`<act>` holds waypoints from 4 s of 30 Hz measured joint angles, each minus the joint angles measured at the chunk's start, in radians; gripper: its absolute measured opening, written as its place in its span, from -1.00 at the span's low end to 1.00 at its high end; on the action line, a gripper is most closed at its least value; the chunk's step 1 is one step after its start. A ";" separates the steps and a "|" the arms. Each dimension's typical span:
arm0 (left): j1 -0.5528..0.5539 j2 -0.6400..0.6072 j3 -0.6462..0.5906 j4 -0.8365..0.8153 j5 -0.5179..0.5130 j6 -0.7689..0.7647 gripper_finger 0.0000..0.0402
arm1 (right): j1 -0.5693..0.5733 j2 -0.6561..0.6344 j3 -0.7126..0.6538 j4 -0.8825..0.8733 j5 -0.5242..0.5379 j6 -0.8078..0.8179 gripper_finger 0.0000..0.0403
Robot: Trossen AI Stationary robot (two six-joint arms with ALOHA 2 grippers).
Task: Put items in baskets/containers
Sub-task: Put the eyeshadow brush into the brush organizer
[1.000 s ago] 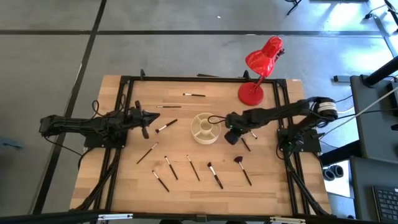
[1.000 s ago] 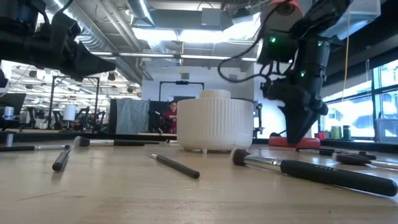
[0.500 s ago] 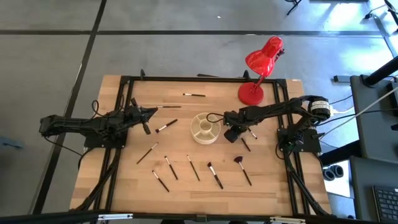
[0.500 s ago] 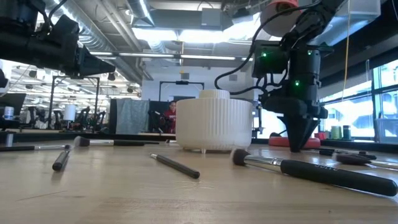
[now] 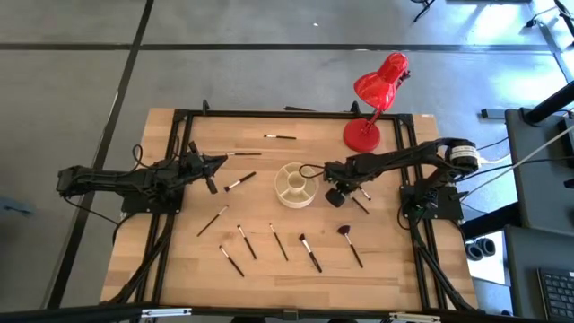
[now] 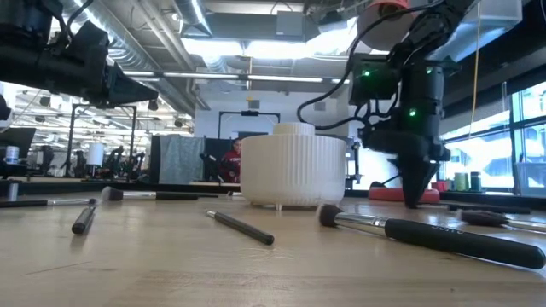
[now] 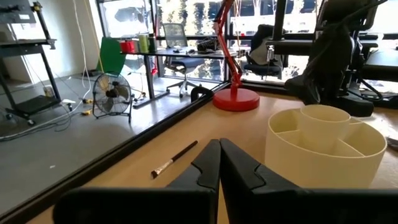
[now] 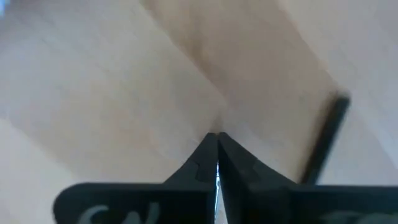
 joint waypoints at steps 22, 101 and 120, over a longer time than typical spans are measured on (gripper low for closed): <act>0.000 0.000 0.000 -0.018 -0.089 -0.018 -0.98 | 0.160 -0.332 -0.158 1.303 0.357 -0.476 -0.99; 0.000 0.000 0.000 0.036 -0.137 0.053 -0.97 | 0.167 -0.388 -0.370 -0.019 0.039 0.317 -0.66; 0.000 0.077 0.018 0.042 0.006 0.038 -0.96 | 0.167 -0.496 -0.158 -0.026 0.073 0.250 -0.99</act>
